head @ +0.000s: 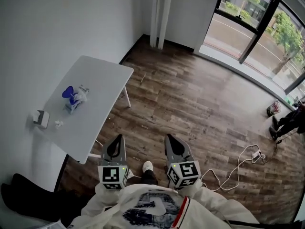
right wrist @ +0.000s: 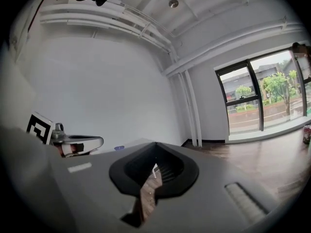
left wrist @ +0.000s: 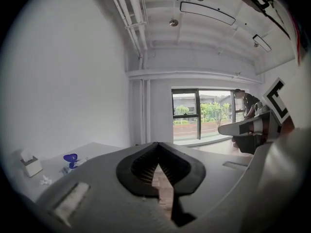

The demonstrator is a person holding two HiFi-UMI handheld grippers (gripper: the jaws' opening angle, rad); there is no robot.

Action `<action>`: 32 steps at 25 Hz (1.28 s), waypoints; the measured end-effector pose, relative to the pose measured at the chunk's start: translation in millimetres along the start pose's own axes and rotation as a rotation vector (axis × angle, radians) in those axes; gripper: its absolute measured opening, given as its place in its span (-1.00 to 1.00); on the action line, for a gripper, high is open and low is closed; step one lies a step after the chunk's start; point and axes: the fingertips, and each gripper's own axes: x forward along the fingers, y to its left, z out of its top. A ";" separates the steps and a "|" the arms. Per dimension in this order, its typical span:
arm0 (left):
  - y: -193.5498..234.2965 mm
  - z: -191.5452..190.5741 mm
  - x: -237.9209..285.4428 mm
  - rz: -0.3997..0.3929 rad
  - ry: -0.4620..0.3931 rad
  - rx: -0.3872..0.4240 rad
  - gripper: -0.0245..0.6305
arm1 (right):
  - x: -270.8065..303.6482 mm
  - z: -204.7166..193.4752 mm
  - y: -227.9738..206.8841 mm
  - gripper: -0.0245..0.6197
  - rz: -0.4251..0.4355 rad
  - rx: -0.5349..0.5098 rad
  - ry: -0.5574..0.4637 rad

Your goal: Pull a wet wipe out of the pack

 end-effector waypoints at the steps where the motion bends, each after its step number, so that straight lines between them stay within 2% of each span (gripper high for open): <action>1: 6.5 1.5 7.1 0.003 0.000 -0.002 -0.91 | 10.5 3.3 -0.6 -0.91 0.003 -0.002 0.000; 15: 84.7 15.4 73.8 0.052 -0.034 -0.023 -0.91 | 125.8 27.6 5.1 -0.91 0.060 -0.025 0.016; 22: 113.9 15.0 86.8 0.139 -0.023 -0.047 -0.91 | 165.8 60.7 -18.4 -0.91 0.066 -0.055 -0.016; 32: 169.3 2.0 109.0 0.322 0.006 -0.078 -0.91 | 259.0 50.5 3.6 -0.91 0.241 -0.070 0.054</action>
